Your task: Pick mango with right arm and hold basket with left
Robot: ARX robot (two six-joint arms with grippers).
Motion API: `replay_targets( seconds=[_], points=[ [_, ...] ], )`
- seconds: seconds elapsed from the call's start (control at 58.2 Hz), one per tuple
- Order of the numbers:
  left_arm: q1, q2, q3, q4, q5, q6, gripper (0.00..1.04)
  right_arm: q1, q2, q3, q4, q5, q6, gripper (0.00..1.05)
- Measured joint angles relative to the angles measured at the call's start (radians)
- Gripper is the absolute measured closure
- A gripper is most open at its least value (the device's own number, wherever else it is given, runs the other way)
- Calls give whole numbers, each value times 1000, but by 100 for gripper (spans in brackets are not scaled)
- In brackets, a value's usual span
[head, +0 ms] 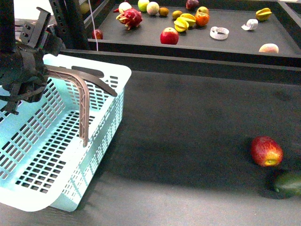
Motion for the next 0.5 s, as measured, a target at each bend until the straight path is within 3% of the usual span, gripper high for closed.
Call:
replay_targets(
  seconds=[0.172,0.498],
  points=[
    [-19,-17,-9,-8,58,39,99,0,0,0,0,0,0,8],
    [-164,-194,-128,8,154,356,99,0,0,0,0,0,0,8]
  ],
)
